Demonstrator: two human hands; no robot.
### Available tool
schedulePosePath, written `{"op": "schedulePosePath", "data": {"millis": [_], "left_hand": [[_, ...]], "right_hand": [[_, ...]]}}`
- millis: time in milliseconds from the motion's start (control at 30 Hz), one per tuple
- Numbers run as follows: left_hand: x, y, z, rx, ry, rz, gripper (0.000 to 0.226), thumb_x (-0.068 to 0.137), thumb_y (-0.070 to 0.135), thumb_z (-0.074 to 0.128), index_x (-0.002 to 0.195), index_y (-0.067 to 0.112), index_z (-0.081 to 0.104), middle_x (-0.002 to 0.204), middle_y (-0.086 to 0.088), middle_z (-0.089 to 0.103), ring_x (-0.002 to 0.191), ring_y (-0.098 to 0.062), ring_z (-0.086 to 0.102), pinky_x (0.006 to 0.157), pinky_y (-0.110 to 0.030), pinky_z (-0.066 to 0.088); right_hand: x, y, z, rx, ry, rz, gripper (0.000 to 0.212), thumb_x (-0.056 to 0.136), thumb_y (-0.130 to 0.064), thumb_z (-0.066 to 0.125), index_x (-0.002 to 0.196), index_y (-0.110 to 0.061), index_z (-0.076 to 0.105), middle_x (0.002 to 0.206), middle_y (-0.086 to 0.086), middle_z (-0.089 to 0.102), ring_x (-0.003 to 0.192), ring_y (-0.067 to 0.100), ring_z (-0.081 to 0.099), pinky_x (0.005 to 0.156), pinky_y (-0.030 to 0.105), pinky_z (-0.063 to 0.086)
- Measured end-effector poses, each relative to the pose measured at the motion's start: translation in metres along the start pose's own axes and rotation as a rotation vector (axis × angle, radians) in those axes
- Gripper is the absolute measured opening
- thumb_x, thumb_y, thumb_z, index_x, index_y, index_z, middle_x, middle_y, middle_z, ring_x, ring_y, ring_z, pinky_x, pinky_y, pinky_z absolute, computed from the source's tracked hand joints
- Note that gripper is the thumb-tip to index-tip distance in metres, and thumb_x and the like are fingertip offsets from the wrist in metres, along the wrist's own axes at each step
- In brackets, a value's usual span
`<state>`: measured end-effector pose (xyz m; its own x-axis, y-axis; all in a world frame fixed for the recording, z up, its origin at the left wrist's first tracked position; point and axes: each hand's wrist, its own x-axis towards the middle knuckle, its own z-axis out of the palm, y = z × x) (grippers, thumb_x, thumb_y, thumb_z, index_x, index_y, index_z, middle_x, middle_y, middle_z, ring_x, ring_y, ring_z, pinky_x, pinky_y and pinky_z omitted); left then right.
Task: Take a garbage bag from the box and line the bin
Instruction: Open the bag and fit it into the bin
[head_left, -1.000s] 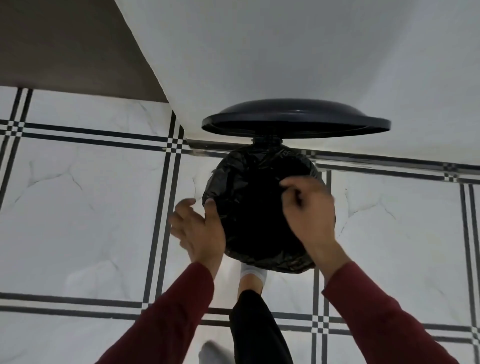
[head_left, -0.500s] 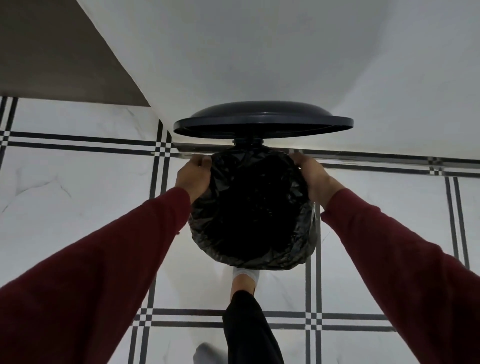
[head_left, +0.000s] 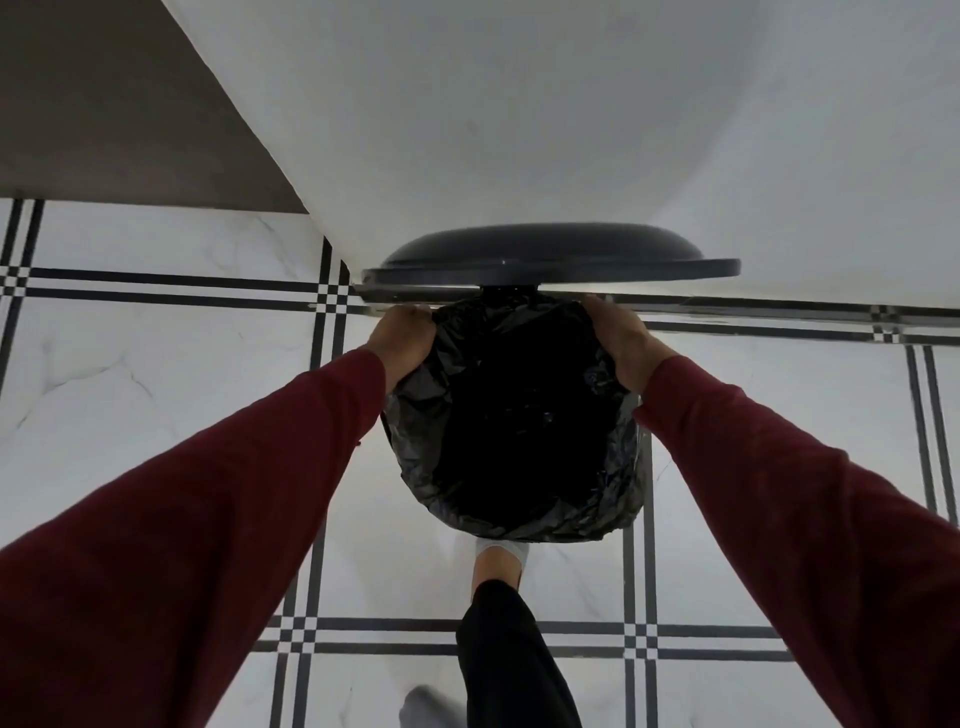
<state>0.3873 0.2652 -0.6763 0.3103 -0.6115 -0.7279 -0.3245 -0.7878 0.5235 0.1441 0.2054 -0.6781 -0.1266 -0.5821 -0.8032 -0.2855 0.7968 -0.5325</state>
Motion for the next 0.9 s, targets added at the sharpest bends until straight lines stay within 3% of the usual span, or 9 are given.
{"op": "schedulePosePath", "data": {"millis": [100,200,267,367,467,567,733,833,900], "left_hand": [[0.004,0.003,0.001,-0.009,0.024,-0.09,0.037,0.104,0.018,0.043,0.13,-0.002,0.062,0.134,-0.021,0.063,0.123,-0.038,0.06,0.108,-0.041,0.046],[0.001,0.006,-0.004,-0.142,0.014,-0.115,0.051,0.103,0.04,0.042,0.14,0.007,0.056,0.14,-0.015,0.059,0.129,-0.034,0.055,0.114,-0.043,0.04],[0.005,0.005,-0.005,-0.156,0.014,-0.109,0.064,0.102,0.051,0.04,0.149,0.008,0.044,0.147,-0.017,0.052,0.136,-0.036,0.049,0.117,-0.044,0.036],[0.011,0.001,-0.004,-0.032,0.083,-0.118,0.084,0.081,0.067,0.041,0.146,0.014,0.047,0.147,-0.021,0.051,0.131,-0.043,0.05,0.114,-0.051,0.037],[0.0,0.003,0.001,0.082,0.014,-0.017,0.048,0.106,0.032,0.037,0.136,-0.001,0.052,0.141,-0.024,0.053,0.13,-0.041,0.051,0.107,-0.041,0.038],[0.003,-0.001,0.006,0.086,0.053,0.0,0.034,0.107,0.009,0.031,0.127,-0.007,0.053,0.135,-0.031,0.054,0.125,-0.043,0.053,0.103,-0.044,0.044],[-0.003,0.004,0.007,-0.003,0.013,-0.047,0.04,0.107,0.017,0.032,0.129,-0.006,0.057,0.134,-0.027,0.06,0.126,-0.038,0.056,0.108,-0.043,0.043],[-0.005,0.007,0.004,-0.03,0.013,-0.046,0.048,0.108,0.031,0.031,0.133,0.001,0.058,0.139,-0.02,0.058,0.13,-0.035,0.053,0.113,-0.04,0.039],[-0.008,0.006,-0.001,0.014,0.009,-0.021,0.048,0.107,0.034,0.035,0.125,-0.001,0.062,0.129,-0.02,0.063,0.124,-0.036,0.058,0.106,-0.039,0.044]], "right_hand": [[0.002,-0.003,0.001,-0.042,-0.013,-0.02,0.028,0.086,-0.036,0.061,0.093,-0.011,0.071,0.093,0.01,0.073,0.078,0.023,0.068,0.079,0.034,0.055],[0.001,-0.004,-0.001,-0.082,0.048,-0.049,0.036,0.088,-0.043,0.06,0.1,-0.01,0.071,0.099,0.012,0.075,0.082,0.025,0.069,0.084,0.038,0.056],[-0.004,-0.006,-0.005,-0.27,0.147,-0.162,0.04,0.095,-0.046,0.052,0.099,-0.01,0.069,0.101,0.009,0.069,0.092,0.029,0.062,0.088,0.04,0.051],[-0.007,-0.003,-0.004,-0.378,0.216,-0.347,0.033,0.096,-0.046,0.054,0.098,-0.017,0.07,0.098,0.002,0.07,0.096,0.024,0.061,0.087,0.035,0.047],[-0.009,-0.007,0.01,-0.38,0.107,-0.357,0.027,0.096,-0.05,0.059,0.104,-0.028,0.071,0.104,-0.003,0.073,0.103,0.019,0.067,0.091,0.029,0.049],[-0.001,-0.015,0.021,-0.425,0.077,-0.271,0.046,0.099,-0.053,0.05,0.118,-0.016,0.072,0.121,0.009,0.071,0.119,0.031,0.063,0.099,0.033,0.044],[0.019,-0.018,0.017,-0.32,-0.008,-0.084,0.061,0.063,-0.058,0.063,0.101,-0.012,0.076,0.099,0.009,0.078,0.091,0.031,0.074,0.09,0.042,0.059],[0.032,-0.012,0.012,-0.336,-0.034,-0.08,0.05,0.063,-0.055,0.063,0.087,-0.014,0.076,0.085,0.006,0.076,0.084,0.029,0.074,0.079,0.038,0.058],[0.034,-0.011,0.007,-0.244,-0.057,-0.063,0.044,0.066,-0.057,0.066,0.082,-0.017,0.075,0.087,0.007,0.075,0.091,0.031,0.073,0.085,0.042,0.057]]}}
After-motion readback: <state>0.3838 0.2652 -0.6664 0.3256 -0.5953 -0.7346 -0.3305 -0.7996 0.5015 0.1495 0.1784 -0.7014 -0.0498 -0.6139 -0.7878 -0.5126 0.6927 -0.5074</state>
